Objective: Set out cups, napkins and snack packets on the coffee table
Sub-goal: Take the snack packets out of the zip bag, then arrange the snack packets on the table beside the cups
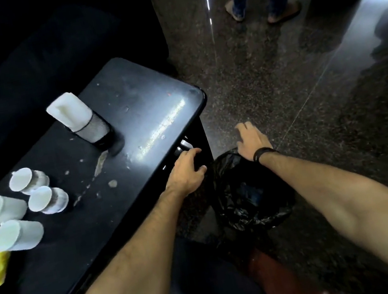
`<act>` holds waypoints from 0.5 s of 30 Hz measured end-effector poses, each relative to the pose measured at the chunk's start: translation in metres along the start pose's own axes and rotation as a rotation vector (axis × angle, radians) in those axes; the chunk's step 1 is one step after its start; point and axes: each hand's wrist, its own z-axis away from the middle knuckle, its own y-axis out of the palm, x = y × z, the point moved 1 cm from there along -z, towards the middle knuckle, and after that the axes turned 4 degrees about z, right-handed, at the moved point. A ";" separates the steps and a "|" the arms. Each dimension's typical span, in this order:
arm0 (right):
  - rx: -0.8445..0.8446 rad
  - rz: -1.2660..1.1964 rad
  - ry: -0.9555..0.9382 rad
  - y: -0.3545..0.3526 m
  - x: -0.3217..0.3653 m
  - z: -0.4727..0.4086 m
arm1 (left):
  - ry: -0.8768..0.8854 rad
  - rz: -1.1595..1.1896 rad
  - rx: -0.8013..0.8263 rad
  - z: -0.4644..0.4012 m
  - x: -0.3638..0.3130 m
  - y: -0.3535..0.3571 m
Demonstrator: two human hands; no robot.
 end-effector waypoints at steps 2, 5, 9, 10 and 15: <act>-0.055 -0.032 -0.034 -0.026 0.021 -0.008 | 0.027 -0.003 -0.065 0.005 -0.003 -0.019; -0.180 -0.008 -0.071 -0.055 0.069 -0.014 | 0.036 -0.009 -0.190 0.023 0.002 -0.058; -0.247 -0.028 -0.217 -0.074 0.148 -0.010 | -0.029 -0.006 -0.342 0.065 0.030 -0.113; -0.249 -0.032 -0.243 -0.075 0.164 -0.008 | -0.035 0.004 -0.375 0.075 0.037 -0.123; -0.260 -0.012 -0.439 -0.061 0.275 0.017 | -0.169 0.057 -0.536 0.161 0.098 -0.176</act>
